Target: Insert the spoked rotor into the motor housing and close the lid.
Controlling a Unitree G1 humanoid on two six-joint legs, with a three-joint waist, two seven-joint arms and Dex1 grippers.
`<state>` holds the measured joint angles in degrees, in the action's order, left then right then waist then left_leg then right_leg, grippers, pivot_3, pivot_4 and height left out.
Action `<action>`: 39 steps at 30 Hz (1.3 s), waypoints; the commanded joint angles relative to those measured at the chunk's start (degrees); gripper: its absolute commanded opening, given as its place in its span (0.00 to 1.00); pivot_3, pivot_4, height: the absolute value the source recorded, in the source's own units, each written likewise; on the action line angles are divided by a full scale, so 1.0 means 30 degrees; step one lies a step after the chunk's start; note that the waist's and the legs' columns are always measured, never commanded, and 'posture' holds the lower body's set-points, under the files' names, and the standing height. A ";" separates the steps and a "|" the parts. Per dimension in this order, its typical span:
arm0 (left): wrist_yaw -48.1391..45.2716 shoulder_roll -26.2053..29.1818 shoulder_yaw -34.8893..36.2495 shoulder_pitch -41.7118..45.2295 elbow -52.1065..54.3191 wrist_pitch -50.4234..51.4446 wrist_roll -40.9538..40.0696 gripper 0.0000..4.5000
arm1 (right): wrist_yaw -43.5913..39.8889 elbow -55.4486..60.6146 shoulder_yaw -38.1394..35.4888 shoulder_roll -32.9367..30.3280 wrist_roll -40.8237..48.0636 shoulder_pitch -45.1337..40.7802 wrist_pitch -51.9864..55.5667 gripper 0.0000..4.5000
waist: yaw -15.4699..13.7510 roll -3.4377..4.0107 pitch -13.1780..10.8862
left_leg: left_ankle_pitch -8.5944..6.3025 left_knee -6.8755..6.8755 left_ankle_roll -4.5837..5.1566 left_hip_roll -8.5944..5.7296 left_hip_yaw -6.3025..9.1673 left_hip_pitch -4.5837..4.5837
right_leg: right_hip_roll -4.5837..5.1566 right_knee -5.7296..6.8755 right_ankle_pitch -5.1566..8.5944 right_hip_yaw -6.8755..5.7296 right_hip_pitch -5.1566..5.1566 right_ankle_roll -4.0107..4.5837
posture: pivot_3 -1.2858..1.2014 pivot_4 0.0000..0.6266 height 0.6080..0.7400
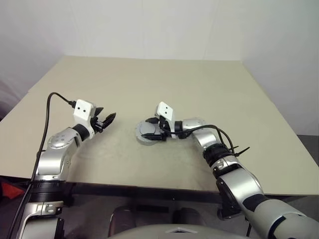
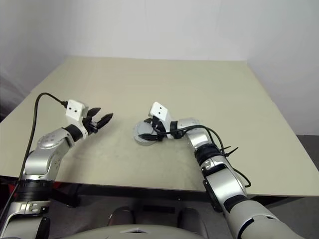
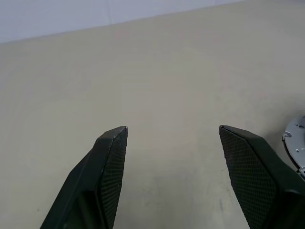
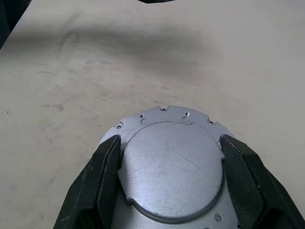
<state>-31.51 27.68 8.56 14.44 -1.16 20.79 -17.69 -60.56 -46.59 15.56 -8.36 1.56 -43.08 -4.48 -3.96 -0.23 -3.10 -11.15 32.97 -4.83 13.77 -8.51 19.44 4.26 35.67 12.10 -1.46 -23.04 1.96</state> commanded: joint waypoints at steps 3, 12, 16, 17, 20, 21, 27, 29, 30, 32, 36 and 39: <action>0.0107 -0.0022 0.0157 0.0239 0.0712 -0.0084 -0.0036 0.72 | 0.0076 -0.1687 0.0957 -0.0487 -0.1431 0.0576 0.0343 0.71 | 0.0001 0.0014 0.0014 | 0.0000 0.0000 0.0000 0.0000 -0.0001 -0.0023 | 0.0000 0.0000 0.0023 0.0001 0.0014 -0.0039 | 0.52 0.00 1.00; 0.0156 -0.0133 0.0104 0.0146 0.0972 0.0035 -0.0022 0.72 | -0.0231 -0.1908 0.1306 -0.0958 -0.1685 0.0920 0.0168 0.71 | -0.0008 0.0074 0.0108 | -0.0003 -0.0006 0.0003 -0.0003 -0.0002 -0.0075 | 0.0001 -0.0014 0.0066 0.0003 0.0025 -0.0111 | 0.52 0.00 1.00; 0.0188 -0.0176 0.0080 0.0122 0.1047 0.0096 -0.0025 0.72 | -0.0513 -0.1793 0.1455 -0.1224 -0.1782 0.1045 0.0219 0.71 | -0.0049 0.0100 0.0139 | -0.0010 -0.0027 0.0014 -0.0020 -0.0002 -0.0072 | 0.0011 -0.0062 0.0068 0.0002 0.0041 -0.0115 | 0.52 0.00 1.00; 0.0192 -0.0185 0.0082 0.0120 0.1059 0.0107 -0.0030 0.72 | -0.0560 -0.1763 0.1471 -0.1270 -0.1790 0.1066 0.0239 0.71 | -0.0057 0.0100 0.0140 | -0.0011 -0.0037 0.0016 -0.0025 -0.0002 -0.0072 | 0.0014 -0.0081 0.0068 0.0002 0.0049 -0.0116 | 0.52 0.00 1.00; 0.0271 -0.0391 0.0196 0.0229 0.1076 0.0223 -0.0277 0.72 | -0.0531 -0.1795 0.1500 -0.1323 -0.1861 0.1026 0.0276 0.71 | -0.0063 0.0101 0.0144 | -0.0017 -0.0051 0.0027 -0.0032 -0.0002 -0.0070 | 0.0020 -0.0114 0.0067 0.0001 0.0064 -0.0113 | 0.52 0.00 1.00; 0.0339 -0.0570 0.0212 0.0367 0.1109 0.0366 -0.0448 0.72 | -0.0450 -0.1834 0.1508 -0.1323 -0.1908 0.0980 0.0255 0.71 | -0.0064 0.0105 0.0148 | -0.0017 -0.0058 0.0027 -0.0033 -0.0003 -0.0070 | 0.0020 -0.0125 0.0062 0.0001 0.0070 -0.0104 | 0.52 0.00 1.00; 0.0744 -0.2820 -0.0750 0.1724 0.0969 0.3902 -0.2160 0.72 | -0.0292 -0.1975 0.1524 -0.1166 -0.1920 0.0730 0.0264 0.71 | -0.0142 0.0111 0.0154 | -0.0020 -0.0067 0.0032 -0.0040 -0.0008 -0.0092 | 0.0027 -0.0166 0.0069 0.0002 0.0123 -0.0117 | 0.52 0.00 1.00; 0.0363 -0.3331 -0.1648 0.1937 0.0554 0.5007 -0.2252 0.68 | -0.0233 -0.1908 0.1550 -0.1098 -0.1918 0.0777 0.0270 0.71 | -0.0127 0.0115 0.0156 | -0.0020 -0.0067 0.0032 -0.0040 -0.0011 -0.0086 | 0.0027 -0.0170 0.0070 0.0004 0.0120 -0.0120 | 0.52 0.00 1.00; 0.0075 -0.3437 -0.2139 0.1950 0.0470 0.5402 -0.2201 0.63 | -0.0205 -0.1869 0.1571 -0.1074 -0.1912 0.0806 0.0272 0.71 | -0.0124 0.0117 0.0159 | -0.0020 -0.0073 0.0032 -0.0039 -0.0012 -0.0076 | 0.0027 -0.0170 0.0071 0.0003 0.0123 -0.0122 | 0.52 0.00 1.00; -0.0309 -0.3625 -0.2544 0.1955 0.0657 0.6148 -0.2531 0.52 | -0.0148 -0.1837 0.1597 -0.1058 -0.1902 0.0828 0.0261 0.71 | -0.0101 0.0133 0.0165 | -0.0020 -0.0095 0.0032 -0.0039 -0.0017 -0.0067 | 0.0026 -0.0173 0.0073 0.0004 0.0124 -0.0124 | 0.52 0.00 1.00; -0.0759 -0.3783 -0.2557 0.2012 0.1099 0.7397 -0.3423 0.22 | 0.0039 -0.1755 0.1557 -0.1089 -0.1904 0.0867 0.0219 0.71 | -0.0094 0.0143 0.0172 | -0.0018 -0.0177 0.0029 -0.0042 -0.0023 -0.0075 | 0.0021 -0.0216 0.0073 -0.0002 0.0123 -0.0125 | 0.52 0.00 1.00; -0.0709 -0.4010 -0.2026 0.2162 0.1142 0.8335 -0.4343 0.01 | 0.0092 -0.1729 0.1539 -0.1093 -0.1892 0.0899 0.0220 0.71 | -0.0093 0.0156 0.0179 | -0.0018 -0.0189 0.0029 -0.0044 -0.0023 -0.0079 | 0.0022 -0.0240 0.0074 -0.0005 0.0134 -0.0126 | 0.52 0.00 1.00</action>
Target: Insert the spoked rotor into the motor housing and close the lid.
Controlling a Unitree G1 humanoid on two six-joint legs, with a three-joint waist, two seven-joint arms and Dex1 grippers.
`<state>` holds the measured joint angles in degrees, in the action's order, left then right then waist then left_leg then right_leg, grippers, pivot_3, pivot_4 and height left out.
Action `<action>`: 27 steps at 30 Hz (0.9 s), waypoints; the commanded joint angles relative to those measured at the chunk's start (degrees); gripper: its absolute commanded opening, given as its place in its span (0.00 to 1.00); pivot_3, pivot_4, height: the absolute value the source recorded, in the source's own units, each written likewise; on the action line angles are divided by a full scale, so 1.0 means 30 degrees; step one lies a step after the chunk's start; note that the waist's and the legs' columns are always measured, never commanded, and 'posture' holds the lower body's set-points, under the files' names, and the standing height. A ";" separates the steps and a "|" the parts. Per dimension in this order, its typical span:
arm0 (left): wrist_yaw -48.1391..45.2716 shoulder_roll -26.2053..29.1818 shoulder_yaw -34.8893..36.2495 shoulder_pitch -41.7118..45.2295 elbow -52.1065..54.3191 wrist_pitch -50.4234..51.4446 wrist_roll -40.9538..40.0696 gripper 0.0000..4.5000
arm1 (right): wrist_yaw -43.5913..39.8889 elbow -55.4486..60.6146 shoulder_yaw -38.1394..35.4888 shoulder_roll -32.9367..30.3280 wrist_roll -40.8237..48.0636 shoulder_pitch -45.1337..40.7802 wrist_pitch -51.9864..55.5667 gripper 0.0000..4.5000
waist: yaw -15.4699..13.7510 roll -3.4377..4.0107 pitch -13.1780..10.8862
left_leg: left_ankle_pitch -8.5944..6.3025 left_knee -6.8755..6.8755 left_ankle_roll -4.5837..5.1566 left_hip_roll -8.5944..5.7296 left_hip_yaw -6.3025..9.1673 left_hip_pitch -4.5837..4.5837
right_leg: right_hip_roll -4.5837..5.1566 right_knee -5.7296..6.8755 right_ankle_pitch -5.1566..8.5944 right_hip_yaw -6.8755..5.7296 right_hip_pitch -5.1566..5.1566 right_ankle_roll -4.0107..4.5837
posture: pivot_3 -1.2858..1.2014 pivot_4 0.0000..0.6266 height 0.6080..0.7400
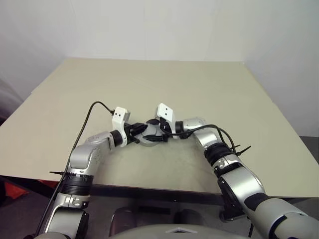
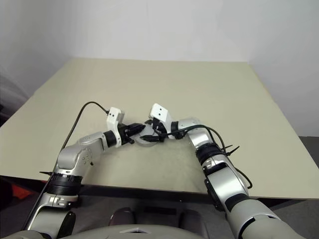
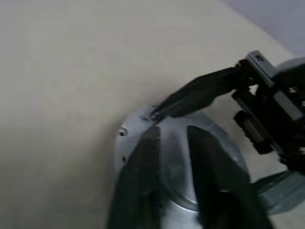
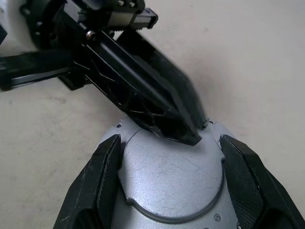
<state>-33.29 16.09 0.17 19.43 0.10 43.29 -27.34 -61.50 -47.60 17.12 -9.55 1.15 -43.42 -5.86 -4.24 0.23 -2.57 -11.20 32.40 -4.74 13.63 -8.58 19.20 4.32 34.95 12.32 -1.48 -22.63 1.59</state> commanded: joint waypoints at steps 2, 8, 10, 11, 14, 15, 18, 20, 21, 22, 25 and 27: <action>0.0512 -0.0395 0.1207 0.0761 0.0365 0.1783 -0.1557 0.01 | 0.0453 -0.1385 0.1005 -0.0677 -0.1747 0.1013 0.0659 0.71 | 0.0006 0.0004 0.0003 | 0.0000 -0.0002 0.0000 -0.0002 -0.0001 -0.0002 | 0.0000 -0.0028 0.0001 -0.0001 0.0012 -0.0001 | 0.52 0.00 1.00; 0.2125 -0.0503 0.1453 0.1332 -0.0940 0.3979 -0.1277 0.01 | 0.0558 -0.1322 0.0984 -0.0669 -0.1739 0.0993 0.0521 0.71 | 0.0017 0.0036 0.0027 | 0.0000 -0.0011 0.0000 -0.0005 -0.0001 -0.0019 | 0.0000 -0.0043 0.0004 -0.0005 0.0033 -0.0007 | 0.52 0.00 1.00; 0.2460 -0.0297 0.1030 0.1625 -0.1260 0.5334 -0.1099 0.01 | 0.0560 -0.1285 0.0976 -0.0678 -0.1727 0.0980 0.0518 0.71 | 0.0018 0.0067 0.0046 | 0.0000 -0.0014 0.0001 -0.0006 -0.0001 -0.0040 | 0.0001 -0.0058 0.0005 -0.0007 0.0061 -0.0009 | 0.52 0.00 1.00; 0.2567 -0.0153 0.0757 0.1834 -0.1613 0.6422 -0.1080 0.01 | 0.0566 -0.1261 0.0959 -0.0679 -0.1713 0.0954 0.0525 0.71 | 0.0016 0.0064 0.0054 | -0.0001 -0.0017 0.0002 -0.0009 -0.0001 -0.0046 | 0.0003 -0.0067 0.0007 -0.0007 0.0069 -0.0012 | 0.52 0.00 1.00; 0.2323 0.0063 0.0496 0.2043 -0.2141 0.8234 -0.1335 0.01 | 0.0579 -0.1162 0.0938 -0.0710 -0.1677 0.0908 0.0561 0.71 | 0.0030 0.0161 0.0149 | -0.0001 -0.0025 0.0002 -0.0014 0.0002 -0.0057 | 0.0005 -0.0078 0.0010 -0.0015 0.0081 -0.0017 | 0.52 0.00 1.00; 0.2291 0.0091 0.0529 0.2059 -0.2184 0.8519 -0.1368 0.01 | 0.0576 -0.1116 0.0944 -0.0726 -0.1648 0.0911 0.0584 0.71 | 0.0033 0.0200 0.0184 | -0.0002 -0.0026 0.0004 -0.0027 0.0002 -0.0057 | 0.0013 -0.0090 0.0011 -0.0009 0.0084 -0.0019 | 0.52 0.00 1.00; 0.2118 0.0152 0.0680 0.2032 -0.2180 0.9017 -0.1578 0.01 | 0.0561 -0.0922 0.0899 -0.0724 -0.1503 0.0928 0.0891 0.71 | 0.0034 0.0230 0.0245 | -0.0006 -0.0048 0.0011 -0.0043 0.0002 -0.0075 | 0.0027 -0.0092 0.0040 -0.0007 0.0108 -0.0065 | 0.52 0.00 1.00; 0.1966 0.0167 0.0723 0.2011 -0.2090 0.9243 -0.1758 0.01 | 0.0525 -0.0833 0.0889 -0.0727 -0.1449 0.0943 0.1081 0.71 | 0.0033 0.0242 0.0259 | -0.0007 -0.0058 0.0012 -0.0044 0.0004 -0.0075 | 0.0027 -0.0093 0.0045 -0.0010 0.0110 -0.0071 | 0.52 0.00 1.00; 0.1845 0.0189 0.0678 0.1991 -0.2021 0.9362 -0.1852 0.01 | 0.0535 -0.0800 0.0898 -0.0735 -0.1458 0.0950 0.1109 0.71 | 0.0034 0.0245 0.0262 | -0.0007 -0.0058 0.0012 -0.0045 0.0004 -0.0075 | 0.0028 -0.0096 0.0048 -0.0010 0.0111 -0.0076 | 0.52 0.00 1.00; 0.1759 0.0202 0.0632 0.1973 -0.1961 0.9503 -0.1948 0.01 | 0.0564 -0.0758 0.0905 -0.0739 -0.1470 0.0954 0.1138 0.71 | 0.0034 0.0246 0.0262 | -0.0007 -0.0058 0.0013 -0.0045 0.0005 -0.0074 | 0.0028 -0.0104 0.0053 -0.0010 0.0113 -0.0083 | 0.52 0.00 1.00; 0.1700 0.0092 0.0787 0.1981 -0.1991 0.9839 -0.2208 0.01 | 0.0623 -0.0650 0.0893 -0.0719 -0.1461 0.0921 0.1279 0.71 | 0.0035 0.0246 0.0263 | -0.0010 -0.0061 0.0017 -0.0047 0.0006 -0.0071 | 0.0028 -0.0130 0.0060 -0.0010 0.0118 -0.0094 | 0.52 0.00 1.00; 0.1912 -0.0008 0.0956 0.2061 -0.2233 0.9929 -0.2173 0.01 | 0.0640 -0.0603 0.0879 -0.0711 -0.1443 0.0888 0.1342 0.71 | 0.0037 0.0245 0.0262 | -0.0013 -0.0064 0.0022 -0.0050 0.0006 -0.0072 | 0.0028 -0.0137 0.0064 -0.0010 0.0118 -0.0102 | 0.52 0.00 1.00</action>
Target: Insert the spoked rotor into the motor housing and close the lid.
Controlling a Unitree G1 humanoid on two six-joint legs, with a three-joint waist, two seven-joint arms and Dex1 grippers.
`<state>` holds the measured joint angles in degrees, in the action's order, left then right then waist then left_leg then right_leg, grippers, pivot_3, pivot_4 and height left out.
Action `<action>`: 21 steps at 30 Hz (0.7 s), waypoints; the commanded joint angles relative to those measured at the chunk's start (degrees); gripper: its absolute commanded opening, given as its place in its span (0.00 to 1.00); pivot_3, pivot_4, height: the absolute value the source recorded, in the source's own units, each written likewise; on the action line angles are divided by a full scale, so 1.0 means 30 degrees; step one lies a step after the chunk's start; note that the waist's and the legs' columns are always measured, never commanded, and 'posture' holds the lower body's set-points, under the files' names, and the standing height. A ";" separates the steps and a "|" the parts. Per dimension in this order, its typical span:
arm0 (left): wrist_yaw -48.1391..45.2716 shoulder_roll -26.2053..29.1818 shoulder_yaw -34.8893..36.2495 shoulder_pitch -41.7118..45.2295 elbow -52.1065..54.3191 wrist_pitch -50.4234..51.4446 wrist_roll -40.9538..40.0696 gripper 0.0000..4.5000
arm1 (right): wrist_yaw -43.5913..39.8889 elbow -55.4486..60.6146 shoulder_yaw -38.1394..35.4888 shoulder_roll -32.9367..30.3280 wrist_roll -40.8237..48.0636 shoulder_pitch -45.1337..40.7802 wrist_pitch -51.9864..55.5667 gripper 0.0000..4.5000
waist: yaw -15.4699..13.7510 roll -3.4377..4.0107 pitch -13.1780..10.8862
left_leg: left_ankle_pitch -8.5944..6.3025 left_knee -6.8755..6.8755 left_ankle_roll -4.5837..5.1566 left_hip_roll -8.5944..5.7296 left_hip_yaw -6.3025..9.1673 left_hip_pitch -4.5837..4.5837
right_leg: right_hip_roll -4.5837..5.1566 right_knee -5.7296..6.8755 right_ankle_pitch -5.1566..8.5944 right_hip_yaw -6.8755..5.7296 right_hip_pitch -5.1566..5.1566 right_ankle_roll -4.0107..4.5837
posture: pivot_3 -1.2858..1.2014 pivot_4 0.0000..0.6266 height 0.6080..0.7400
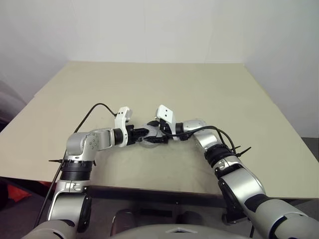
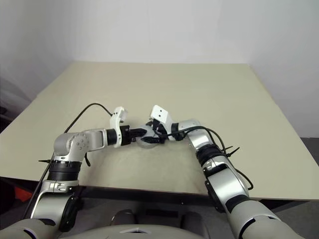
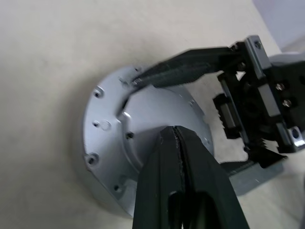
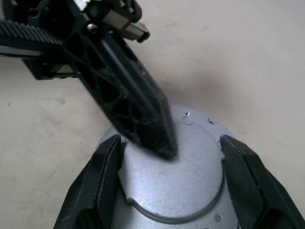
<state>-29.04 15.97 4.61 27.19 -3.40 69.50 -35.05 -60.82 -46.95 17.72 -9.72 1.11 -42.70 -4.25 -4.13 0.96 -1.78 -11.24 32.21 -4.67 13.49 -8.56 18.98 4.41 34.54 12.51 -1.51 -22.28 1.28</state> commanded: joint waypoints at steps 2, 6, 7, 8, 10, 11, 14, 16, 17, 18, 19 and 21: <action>0.0793 -0.0047 -0.0343 -0.0414 -0.1423 0.1173 0.0583 0.01 | 0.0454 -0.0817 0.0654 -0.0648 -0.1414 0.0607 0.0828 0.71 | 0.0002 0.0000 -0.0001 | -0.0001 -0.0007 0.0002 -0.0001 0.0002 0.0000 | 0.0000 -0.0006 0.0004 -0.0002 -0.0001 -0.0006 | 0.52 0.00 1.00; 0.0940 -0.0096 -0.0082 -0.0335 -0.1607 0.1138 0.0686 0.01 | 0.0519 -0.0789 0.0267 -0.0531 -0.1008 0.0381 0.1298 0.71 | 0.0002 -0.0001 -0.0002 | -0.0002 -0.0014 0.0004 -0.0007 0.0005 0.0001 | 0.0000 -0.0017 0.0008 -0.0002 0.0000 -0.0013 | 0.52 0.00 1.00; 0.0957 -0.0077 -0.0040 -0.0315 -0.1651 0.1130 0.0711 0.01 | 0.0156 -0.0648 0.0189 -0.0536 -0.0787 0.0341 0.1489 0.71 | 0.0003 0.0001 -0.0004 | -0.0003 -0.0015 0.0005 -0.0008 0.0007 0.0003 | 0.0000 -0.0022 0.0011 -0.0002 -0.0002 -0.0017 | 0.52 0.00 1.00; 0.0973 -0.0058 0.0001 -0.0302 -0.1694 0.1119 0.0731 0.00 | -0.0059 -0.0367 0.0101 -0.0554 -0.0604 0.0303 0.1655 0.78 | 0.0003 0.0003 -0.0005 | -0.0003 -0.0017 0.0005 -0.0008 0.0008 0.0005 | 0.0000 -0.0032 0.0013 -0.0002 -0.0004 -0.0022 | 0.52 0.00 1.00; 0.0974 -0.0024 0.0054 -0.0299 -0.1739 0.1116 0.0732 0.00 | -0.0402 0.0363 0.0028 -0.0579 -0.0384 0.0342 0.1845 0.94 | 0.0010 -0.0008 -0.0012 | -0.0003 -0.0027 0.0005 -0.0010 0.0012 0.0013 | 0.0000 -0.0057 0.0016 -0.0003 -0.0006 -0.0027 | 0.52 0.00 1.00; 0.0972 -0.0016 0.0060 -0.0310 -0.1717 0.1145 0.0717 0.00 | -0.0533 0.0807 0.0013 -0.0599 -0.0310 0.0398 0.1959 1.00 | 0.0023 -0.0012 -0.0014 | -0.0004 -0.0033 0.0006 -0.0008 0.0012 0.0024 | -0.0002 -0.0079 0.0016 -0.0004 -0.0006 -0.0028 | 0.52 0.00 1.00; 0.0961 -0.0028 0.0079 -0.0348 -0.1604 0.1264 0.0644 0.00 | -0.1004 0.1991 -0.0079 -0.0684 -0.0013 0.0538 0.2432 1.00 | 0.0064 -0.0021 -0.0020 | -0.0004 -0.0070 0.0008 -0.0004 0.0011 0.0043 | -0.0009 -0.0156 0.0016 -0.0006 -0.0005 -0.0029 | 0.52 0.00 1.00; 0.0938 -0.0027 0.0085 -0.0355 -0.1598 0.1288 0.0618 0.00 | -0.1440 0.2835 -0.0131 -0.0788 0.0229 0.0672 0.2841 1.00 | 0.0073 -0.0026 -0.0020 | -0.0004 -0.0146 0.0008 -0.0006 0.0004 0.0046 | -0.0017 -0.0253 0.0014 -0.0011 0.0000 -0.0028 | 0.52 0.00 1.00; 0.0930 -0.0028 0.0086 -0.0354 -0.1598 0.1299 0.0605 0.00 | -0.1743 0.3379 -0.0250 -0.0839 0.0521 0.0735 0.3290 1.00 | 0.0068 -0.0035 -0.0021 | -0.0004 -0.0178 0.0008 -0.0010 -0.0001 0.0052 | -0.0017 -0.0270 0.0013 -0.0010 -0.0001 -0.0026 | 0.52 0.00 1.00; 0.0925 -0.0021 0.0083 -0.0355 -0.1599 0.1307 0.0584 0.00 | -0.1950 0.3851 -0.0420 -0.0863 0.0833 0.0765 0.3837 1.00 | 0.0064 -0.0038 -0.0021 | -0.0003 -0.0191 0.0007 -0.0011 -0.0003 0.0053 | -0.0018 -0.0269 0.0012 -0.0009 0.0001 -0.0025 | 0.52 0.00 1.00; 0.0919 -0.0013 0.0085 -0.0346 -0.1596 0.1320 0.0549 0.00 | -0.2092 0.4243 -0.0628 -0.0866 0.1158 0.0749 0.4429 1.00 | 0.0062 -0.0038 -0.0022 | -0.0003 -0.0206 0.0007 -0.0010 -0.0003 0.0051 | -0.0019 -0.0268 0.0011 -0.0010 0.0002 -0.0023 | 0.52 0.00 1.00; 0.0913 -0.0009 0.0107 -0.0322 -0.1615 0.1336 0.0467 0.00 | -0.2206 0.4895 -0.1112 -0.0917 0.1774 0.0562 0.5800 1.00 | 0.0061 -0.0043 -0.0026 | -0.0002 -0.0258 0.0006 -0.0013 -0.0006 0.0055 | -0.0021 -0.0269 0.0007 -0.0013 -0.0005 -0.0017 | 0.52 0.00 1.00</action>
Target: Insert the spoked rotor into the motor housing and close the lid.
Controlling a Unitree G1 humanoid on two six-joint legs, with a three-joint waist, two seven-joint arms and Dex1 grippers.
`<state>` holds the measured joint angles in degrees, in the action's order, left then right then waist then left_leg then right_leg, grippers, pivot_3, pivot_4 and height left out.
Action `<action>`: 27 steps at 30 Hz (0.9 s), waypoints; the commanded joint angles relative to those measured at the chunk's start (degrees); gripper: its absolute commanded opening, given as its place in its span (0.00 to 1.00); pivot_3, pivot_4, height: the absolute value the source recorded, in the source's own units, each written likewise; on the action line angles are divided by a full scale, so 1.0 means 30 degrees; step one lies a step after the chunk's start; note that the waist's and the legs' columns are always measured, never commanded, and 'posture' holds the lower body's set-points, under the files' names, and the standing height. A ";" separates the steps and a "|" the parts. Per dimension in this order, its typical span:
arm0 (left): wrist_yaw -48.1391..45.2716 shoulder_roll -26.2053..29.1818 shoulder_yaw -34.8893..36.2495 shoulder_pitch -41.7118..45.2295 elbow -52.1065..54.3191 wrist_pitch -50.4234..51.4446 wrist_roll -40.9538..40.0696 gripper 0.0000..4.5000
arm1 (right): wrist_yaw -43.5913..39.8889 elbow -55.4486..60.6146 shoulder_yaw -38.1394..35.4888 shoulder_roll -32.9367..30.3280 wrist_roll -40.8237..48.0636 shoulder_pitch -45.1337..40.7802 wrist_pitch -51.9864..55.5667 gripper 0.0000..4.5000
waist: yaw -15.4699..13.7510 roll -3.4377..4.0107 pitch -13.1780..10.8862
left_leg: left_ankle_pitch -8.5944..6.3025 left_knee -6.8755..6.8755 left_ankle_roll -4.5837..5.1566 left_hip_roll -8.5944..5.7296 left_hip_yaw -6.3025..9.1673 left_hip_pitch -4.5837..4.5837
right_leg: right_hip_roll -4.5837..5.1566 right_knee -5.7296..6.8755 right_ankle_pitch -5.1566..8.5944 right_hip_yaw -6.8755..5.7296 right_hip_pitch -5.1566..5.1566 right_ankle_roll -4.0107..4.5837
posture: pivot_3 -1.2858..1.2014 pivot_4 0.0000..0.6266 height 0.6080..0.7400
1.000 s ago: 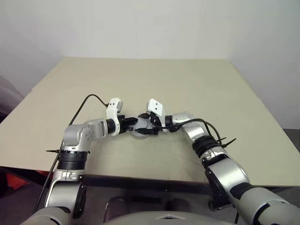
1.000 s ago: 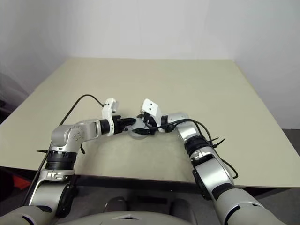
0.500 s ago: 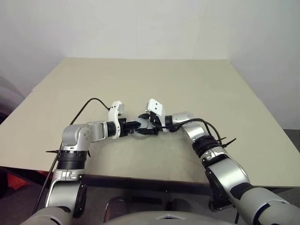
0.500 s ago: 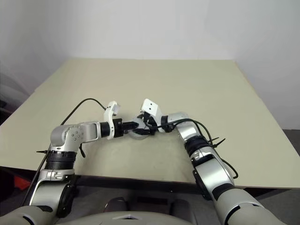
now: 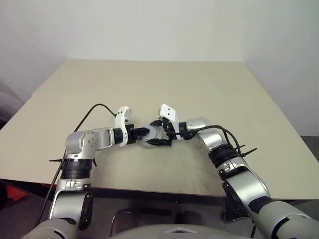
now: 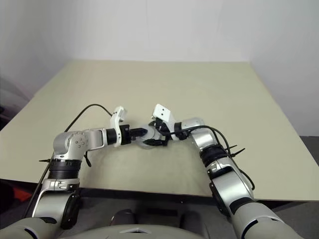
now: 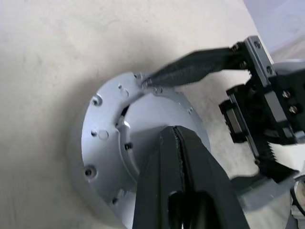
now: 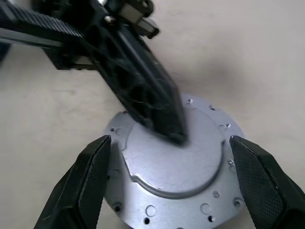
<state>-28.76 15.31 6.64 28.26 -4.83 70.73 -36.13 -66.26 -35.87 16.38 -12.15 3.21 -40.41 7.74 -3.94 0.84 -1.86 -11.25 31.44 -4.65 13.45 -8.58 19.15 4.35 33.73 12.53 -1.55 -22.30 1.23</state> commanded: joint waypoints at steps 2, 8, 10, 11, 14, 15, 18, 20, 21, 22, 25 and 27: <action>0.0811 0.0235 -0.0559 -0.0636 -0.1231 0.0881 0.0794 0.00 | 0.0176 0.1374 -0.1304 -0.0084 0.1539 -0.0658 0.3141 1.00 | -0.0015 -0.0003 -0.0006 | 0.0002 -0.0061 -0.0002 0.0000 -0.0002 -0.0001 | -0.0004 -0.0002 -0.0031 -0.0010 -0.0008 0.0053 | 0.52 0.00 1.00; 0.0740 0.0260 -0.0438 -0.0505 -0.1382 0.0857 0.0691 0.00 | 0.1661 0.1174 -0.2963 -0.0135 0.2502 -0.2124 0.5830 1.00 | 0.0007 0.0000 -0.0038 | 0.0000 -0.0095 -0.0003 0.0004 -0.0018 0.0025 | -0.0006 -0.0010 -0.0060 -0.0018 -0.0038 0.0114 | 0.52 0.00 1.00; 0.0694 0.0257 -0.0441 -0.0512 -0.1349 0.0876 0.0654 0.00 | 0.2753 0.0465 -0.3503 -0.0032 0.2580 -0.2731 0.6711 1.00 | 0.0006 0.0008 -0.0055 | 0.0004 -0.0095 -0.0010 0.0005 -0.0020 0.0021 | -0.0006 -0.0007 -0.0061 -0.0018 -0.0040 0.0114 | 0.52 0.00 1.00; 0.0669 0.0260 -0.0448 -0.0523 -0.1339 0.0877 0.0642 0.00 | 0.3219 0.0144 -0.3720 0.0022 0.2609 -0.2971 0.7124 1.00 | 0.0008 0.0009 -0.0055 | 0.0005 -0.0095 -0.0012 0.0007 -0.0020 0.0010 | -0.0006 -0.0004 -0.0060 -0.0017 -0.0036 0.0113 | 0.52 0.00 1.00; 0.0627 0.0289 -0.0441 -0.0512 -0.1340 0.0885 0.0605 0.00 | 0.4086 -0.0788 -0.4259 -0.0094 0.2853 -0.3652 0.9670 1.00 | 0.0007 0.0009 -0.0055 | 0.0009 -0.0096 -0.0019 0.0009 -0.0021 0.0007 | -0.0006 -0.0005 -0.0060 -0.0019 -0.0032 0.0113 | 0.52 0.00 1.00; 0.0622 0.0307 -0.0440 -0.0500 -0.1353 0.0882 0.0590 0.00 | 0.4175 -0.0981 -0.4313 -0.0185 0.2902 -0.3791 1.0404 1.00 | 0.0000 0.0009 -0.0055 | 0.0009 -0.0096 -0.0020 0.0007 -0.0022 0.0010 | -0.0006 -0.0006 -0.0060 -0.0018 -0.0033 0.0113 | 0.52 0.00 1.00; 0.0621 0.0390 -0.0405 -0.0423 -0.1432 0.0857 0.0541 0.00 | 0.3957 -0.1402 -0.4661 -0.0627 0.3464 -0.4223 1.3150 1.00 | -0.0012 0.0028 -0.0075 | 0.0025 -0.0098 -0.0048 0.0005 -0.0022 0.0020 | -0.0006 -0.0008 -0.0060 -0.0019 -0.0037 0.0114 | 0.52 0.00 1.00; 0.0642 0.0431 -0.0352 -0.0381 -0.1486 0.0834 0.0524 0.00 | 0.3872 -0.1958 -0.5125 -0.1078 0.4081 -0.4720 1.5639 1.00 | -0.0017 0.0044 -0.0097 | 0.0026 -0.0096 -0.0050 0.0002 -0.0022 0.0023 | -0.0004 -0.0005 -0.0061 -0.0019 -0.0036 0.0115 | 0.52 0.00 1.00; 0.0644 0.0443 -0.0343 -0.0394 -0.1488 0.0820 0.0519 0.00 | 0.3808 -0.2103 -0.5180 -0.1291 0.4239 -0.4835 1.6458 1.00 | -0.0029 0.0047 -0.0102 | 0.0027 -0.0094 -0.0050 0.0002 -0.0022 0.0022 | -0.0004 -0.0002 -0.0061 -0.0019 -0.0036 0.0115 | 0.52 0.00 1.00; 0.0651 0.0450 -0.0336 -0.0403 -0.1492 0.0811 0.0511 0.00 | 0.3751 -0.2144 -0.5154 -0.1444 0.4317 -0.4879 1.6982 1.00 | -0.0047 0.0047 -0.0102 | 0.0026 -0.0094 -0.0050 0.0003 -0.0021 0.0020 | -0.0004 0.0000 -0.0062 -0.0018 -0.0036 0.0115 | 0.52 0.00 1.00; 0.0680 0.0471 -0.0307 -0.0436 -0.1535 0.0748 0.0495 0.00 | 0.3414 -0.1944 -0.4911 -0.1895 0.4569 -0.4847 1.8490 1.00 | -0.0068 0.0048 -0.0101 | 0.0040 -0.0094 -0.0074 0.0010 -0.0023 0.0005 | -0.0007 0.0003 -0.0062 -0.0019 -0.0029 0.0115 | 0.52 0.00 1.00; 0.0700 0.0477 -0.0279 -0.0471 -0.1527 0.0710 0.0487 0.00 | 0.3202 -0.1508 -0.4693 -0.2133 0.4823 -0.4730 1.9443 1.00 | -0.0072 0.0048 -0.0101 | 0.0057 -0.0094 -0.0103 0.0015 -0.0025 0.0001 | -0.0009 0.0005 -0.0062 -0.0020 -0.0026 0.0115 | 0.52 0.00 1.00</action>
<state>-28.80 15.77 7.21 29.14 -5.89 70.81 -37.21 -55.51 -42.88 2.39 -18.09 15.82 -53.42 63.85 -4.16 0.99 -2.16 -11.06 31.16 -5.00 13.49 -8.66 19.16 4.32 33.75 12.35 -1.61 -22.38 1.57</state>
